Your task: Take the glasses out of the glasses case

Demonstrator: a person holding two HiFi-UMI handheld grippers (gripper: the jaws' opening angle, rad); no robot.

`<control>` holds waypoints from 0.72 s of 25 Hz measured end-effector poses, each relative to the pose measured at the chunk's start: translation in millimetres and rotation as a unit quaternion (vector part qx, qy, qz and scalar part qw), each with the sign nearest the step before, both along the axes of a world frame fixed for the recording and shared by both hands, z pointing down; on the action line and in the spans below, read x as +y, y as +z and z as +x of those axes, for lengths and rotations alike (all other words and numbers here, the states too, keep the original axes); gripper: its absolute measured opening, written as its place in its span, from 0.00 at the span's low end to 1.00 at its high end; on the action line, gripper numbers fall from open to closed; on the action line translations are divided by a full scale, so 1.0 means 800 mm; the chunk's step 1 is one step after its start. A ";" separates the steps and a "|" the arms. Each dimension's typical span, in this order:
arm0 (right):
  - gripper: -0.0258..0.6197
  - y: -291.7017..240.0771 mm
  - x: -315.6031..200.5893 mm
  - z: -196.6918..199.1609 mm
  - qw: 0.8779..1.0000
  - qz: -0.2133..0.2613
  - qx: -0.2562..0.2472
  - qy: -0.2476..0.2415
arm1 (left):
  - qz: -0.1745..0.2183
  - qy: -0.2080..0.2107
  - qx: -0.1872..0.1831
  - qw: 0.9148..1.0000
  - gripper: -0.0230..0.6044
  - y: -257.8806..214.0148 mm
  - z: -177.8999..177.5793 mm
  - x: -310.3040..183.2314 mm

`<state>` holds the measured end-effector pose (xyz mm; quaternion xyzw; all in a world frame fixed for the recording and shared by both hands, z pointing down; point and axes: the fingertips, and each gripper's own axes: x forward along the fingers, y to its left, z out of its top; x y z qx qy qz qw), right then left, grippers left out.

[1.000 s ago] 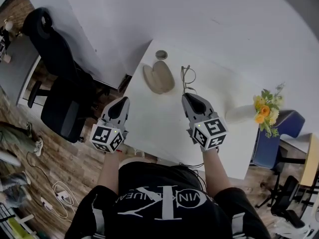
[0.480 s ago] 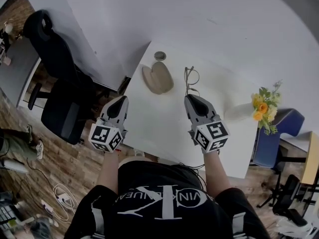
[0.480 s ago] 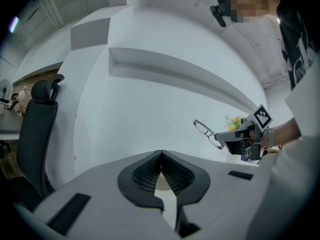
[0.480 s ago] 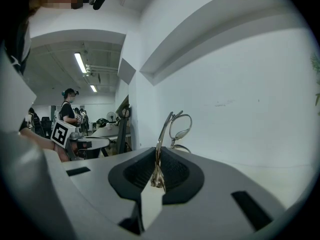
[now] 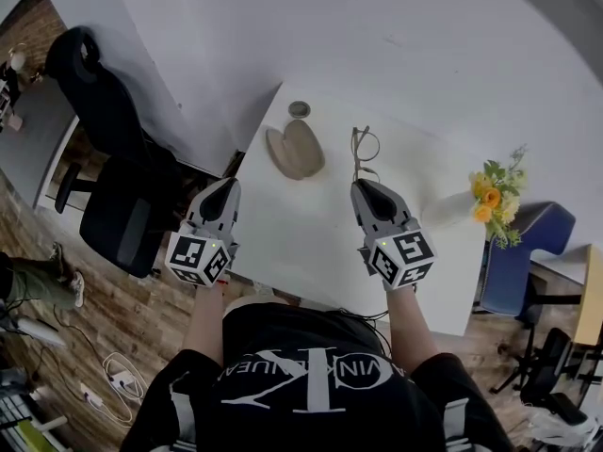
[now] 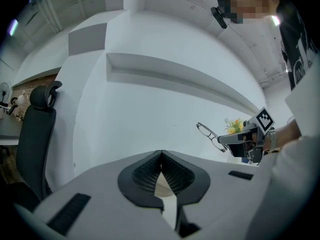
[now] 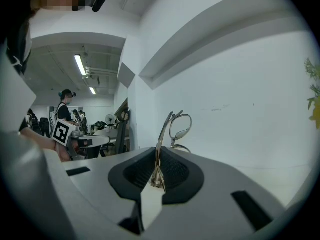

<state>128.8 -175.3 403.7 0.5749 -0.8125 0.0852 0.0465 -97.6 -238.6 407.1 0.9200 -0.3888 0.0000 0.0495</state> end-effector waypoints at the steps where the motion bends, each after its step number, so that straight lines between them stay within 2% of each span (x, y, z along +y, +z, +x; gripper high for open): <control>1: 0.11 -0.001 0.001 0.000 1.000 0.001 0.000 0.000 | 0.000 -0.002 0.000 1.000 0.06 -0.001 -0.002 0.000; 18: 0.11 0.003 0.005 -0.005 1.000 0.006 -0.008 -0.008 | -0.002 -0.006 -0.007 1.000 0.06 0.003 -0.010 0.002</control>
